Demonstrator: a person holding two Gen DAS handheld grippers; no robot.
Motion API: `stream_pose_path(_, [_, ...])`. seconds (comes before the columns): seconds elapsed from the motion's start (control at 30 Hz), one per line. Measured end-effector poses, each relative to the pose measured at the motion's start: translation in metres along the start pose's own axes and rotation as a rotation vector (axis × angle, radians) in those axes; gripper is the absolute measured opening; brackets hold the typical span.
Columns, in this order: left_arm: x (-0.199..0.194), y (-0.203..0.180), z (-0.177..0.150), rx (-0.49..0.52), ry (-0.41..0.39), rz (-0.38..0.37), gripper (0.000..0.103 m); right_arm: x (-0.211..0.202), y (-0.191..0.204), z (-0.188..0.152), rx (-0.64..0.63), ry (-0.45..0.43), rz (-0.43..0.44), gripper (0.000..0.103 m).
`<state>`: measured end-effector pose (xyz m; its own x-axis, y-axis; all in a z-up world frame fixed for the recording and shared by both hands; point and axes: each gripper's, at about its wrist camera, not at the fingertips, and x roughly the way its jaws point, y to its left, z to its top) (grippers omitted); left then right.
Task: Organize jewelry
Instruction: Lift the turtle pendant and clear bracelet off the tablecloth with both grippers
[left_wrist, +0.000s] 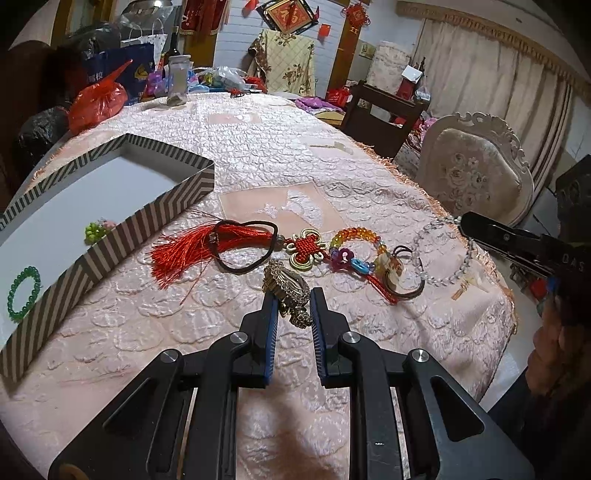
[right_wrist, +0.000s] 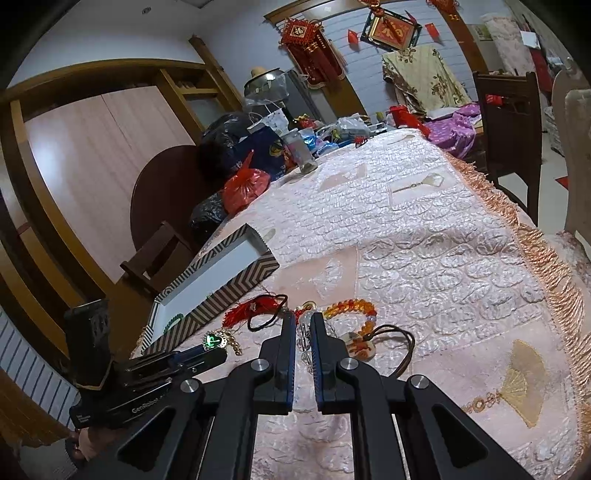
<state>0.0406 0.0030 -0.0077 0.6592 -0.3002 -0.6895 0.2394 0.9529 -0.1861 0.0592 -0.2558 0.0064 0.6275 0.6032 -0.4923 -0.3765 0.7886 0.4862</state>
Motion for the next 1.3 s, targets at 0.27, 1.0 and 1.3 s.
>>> stream_pose_path(0.27, [-0.013, 0.009, 0.002, -0.015, -0.017, 0.008, 0.016, -0.001, 0.009, -0.007, -0.004, 0.024, -0.009, 0.007])
stream_pose_path(1.0, [-0.044, 0.032, 0.005, -0.052, -0.066, 0.025, 0.016, 0.037, 0.068, -0.017, -0.185, 0.194, -0.319, 0.007])
stream_pose_path(1.3, [-0.057, 0.036, 0.003, -0.071, -0.045, 0.077, 0.016, 0.051, 0.084, -0.019, -0.203, 0.266, -0.433, 0.007])
